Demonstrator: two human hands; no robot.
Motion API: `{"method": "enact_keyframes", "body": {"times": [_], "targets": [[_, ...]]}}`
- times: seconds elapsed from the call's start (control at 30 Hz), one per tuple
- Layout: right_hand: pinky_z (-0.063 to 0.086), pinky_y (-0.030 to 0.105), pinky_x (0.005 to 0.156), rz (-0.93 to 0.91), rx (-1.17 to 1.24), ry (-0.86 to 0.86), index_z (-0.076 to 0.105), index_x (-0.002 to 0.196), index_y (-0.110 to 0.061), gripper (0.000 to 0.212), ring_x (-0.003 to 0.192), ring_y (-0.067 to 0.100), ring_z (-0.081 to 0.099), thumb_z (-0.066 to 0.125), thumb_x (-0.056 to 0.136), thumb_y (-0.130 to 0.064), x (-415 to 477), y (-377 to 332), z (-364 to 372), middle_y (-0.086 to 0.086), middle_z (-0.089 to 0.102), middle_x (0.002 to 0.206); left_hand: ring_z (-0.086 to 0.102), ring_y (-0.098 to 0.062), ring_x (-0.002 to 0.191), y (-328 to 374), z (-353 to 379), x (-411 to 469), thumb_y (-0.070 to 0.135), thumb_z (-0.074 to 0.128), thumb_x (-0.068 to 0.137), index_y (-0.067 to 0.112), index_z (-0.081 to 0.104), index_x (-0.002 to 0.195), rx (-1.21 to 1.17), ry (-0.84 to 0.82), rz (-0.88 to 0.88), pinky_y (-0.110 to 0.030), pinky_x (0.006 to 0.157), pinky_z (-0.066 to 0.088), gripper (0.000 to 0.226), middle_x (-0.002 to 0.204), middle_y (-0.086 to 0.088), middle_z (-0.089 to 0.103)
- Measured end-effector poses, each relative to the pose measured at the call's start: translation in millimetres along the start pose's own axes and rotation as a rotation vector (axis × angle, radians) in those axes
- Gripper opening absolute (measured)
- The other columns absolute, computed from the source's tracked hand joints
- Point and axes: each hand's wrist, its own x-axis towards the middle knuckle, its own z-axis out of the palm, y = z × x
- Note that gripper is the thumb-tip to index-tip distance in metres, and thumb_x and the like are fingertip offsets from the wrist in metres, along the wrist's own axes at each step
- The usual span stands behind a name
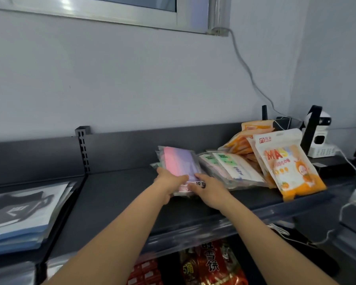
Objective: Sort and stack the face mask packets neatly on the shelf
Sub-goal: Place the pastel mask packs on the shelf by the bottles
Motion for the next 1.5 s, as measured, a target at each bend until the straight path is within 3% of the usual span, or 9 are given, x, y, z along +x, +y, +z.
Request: {"method": "enact_keyframes", "body": {"times": [0.1, 0.33, 0.4, 0.6, 0.8, 0.93, 1.07, 1.23, 1.5], "targets": [[0.031, 0.031, 0.107, -0.016, 0.060, -0.014, 0.037, 0.144, -0.023, 0.060, 0.136, 0.022, 0.035, 0.054, 0.091, -0.045, -2.0, 1.1, -1.6, 0.003, 0.035, 0.151, 0.062, -0.026, 0.098, 2.1, 0.2, -1.4, 0.017, 0.072, 0.080, 0.009, 0.020, 0.137, -0.028, -0.011, -0.023, -0.035, 0.070, 0.056, 0.078, 0.119, -0.014, 0.057], [0.033, 0.032, 0.097, 0.049, 0.332, -0.081, 0.026, 0.146, -0.024, 0.074, 0.132, 0.024, 0.036, 0.060, 0.085, -0.050, 2.8, -6.7, 0.5, 0.004, 0.028, 0.152, 0.057, -0.025, 0.099, -4.6, -34.5, -9.0, 0.016, 0.075, 0.070, 0.018, 0.024, 0.141, -0.002, 0.007, 0.059, -0.033, 0.070, 0.052, 0.088, 0.123, -0.010, 0.054], [0.035, 0.032, 0.098, 0.095, 0.461, -0.047, 0.013, 0.149, -0.017, 0.090, 0.131, 0.024, 0.039, 0.068, 0.082, -0.042, 6.1, -10.1, 1.8, 0.004, 0.032, 0.150, 0.055, -0.024, 0.103, -6.7, -48.4, -16.1, 0.009, 0.075, 0.072, 0.021, 0.018, 0.146, 0.024, -0.012, 0.111, -0.032, 0.072, 0.052, 0.094, 0.126, -0.007, 0.050], [0.055, 0.036, 0.080, 0.101, 0.874, -0.108, 0.053, 0.121, -0.004, 0.065, 0.097, 0.025, 0.066, 0.084, 0.065, -0.015, 25.2, -21.3, 24.0, 0.009, 0.068, 0.110, 0.062, -0.018, 0.097, -8.0, -89.4, -42.6, 0.002, 0.075, 0.073, 0.035, -0.010, 0.148, 0.141, -0.041, 0.346, -0.025, 0.064, 0.053, 0.118, 0.130, -0.006, 0.049], [0.053, 0.018, 0.063, -0.182, 0.897, 0.000, 0.039, 0.131, -0.014, 0.063, 0.105, 0.017, 0.058, 0.067, 0.079, 0.007, 19.6, -47.8, 38.1, 0.000, 0.055, 0.123, 0.057, -0.008, 0.105, -4.8, -107.1, -58.5, 0.002, 0.072, 0.078, 0.035, -0.001, 0.144, 0.232, -0.035, 0.557, -0.018, 0.071, 0.056, 0.104, 0.123, 0.016, 0.041], [0.052, 0.032, 0.085, -0.290, 0.776, -0.092, 0.023, 0.145, -0.022, 0.084, 0.121, 0.019, 0.050, 0.059, 0.078, 0.015, 16.8, -43.7, 51.0, -0.001, 0.046, 0.138, 0.049, -0.009, 0.117, -17.5, -109.8, -58.6, 0.019, 0.075, 0.078, 0.029, 0.015, 0.142, 0.159, 0.007, 0.542, -0.007, 0.075, 0.049, 0.088, 0.132, 0.008, 0.043], [0.045, 0.039, 0.101, -0.244, 0.786, -0.121, 0.016, 0.148, -0.026, 0.078, 0.122, 0.016, 0.047, 0.053, 0.088, 0.008, 17.5, -49.0, 52.4, -0.004, 0.045, 0.138, 0.047, -0.013, 0.124, -25.1, -108.7, -52.7, 0.026, 0.076, 0.075, 0.024, 0.010, 0.147, 0.132, 0.139, 0.576, -0.031, 0.100, 0.047, 0.098, 0.138, 0.005, 0.041], [0.051, 0.027, 0.086, -0.221, 0.817, -0.119, 0.014, 0.147, -0.031, 0.067, 0.112, 0.014, 0.054, 0.047, 0.095, -0.005, 13.7, -58.5, 56.2, -0.004, 0.049, 0.135, 0.047, -0.012, 0.124, -28.4, -96.6, -52.9, 0.029, 0.070, 0.083, 0.029, 0.004, 0.150, 0.111, 0.363, 0.625, -0.035, 0.105, 0.041, 0.094, 0.142, 0.008, 0.039], [0.049, 0.029, 0.096, -0.498, 0.709, 0.044, -0.016, 0.118, -0.072, 0.104, 0.134, 0.013, 0.036, 0.054, 0.089, -0.001, 2.1, -66.0, 66.2, -0.010, 0.013, 0.156, 0.032, -0.005, 0.123, -32.1, -94.7, -61.7, 0.036, 0.055, 0.092, 0.030, -0.002, 0.150, 0.318, 0.376, 0.717, -0.023, 0.101, 0.030, 0.081, 0.142, 0.003, 0.028]]}}
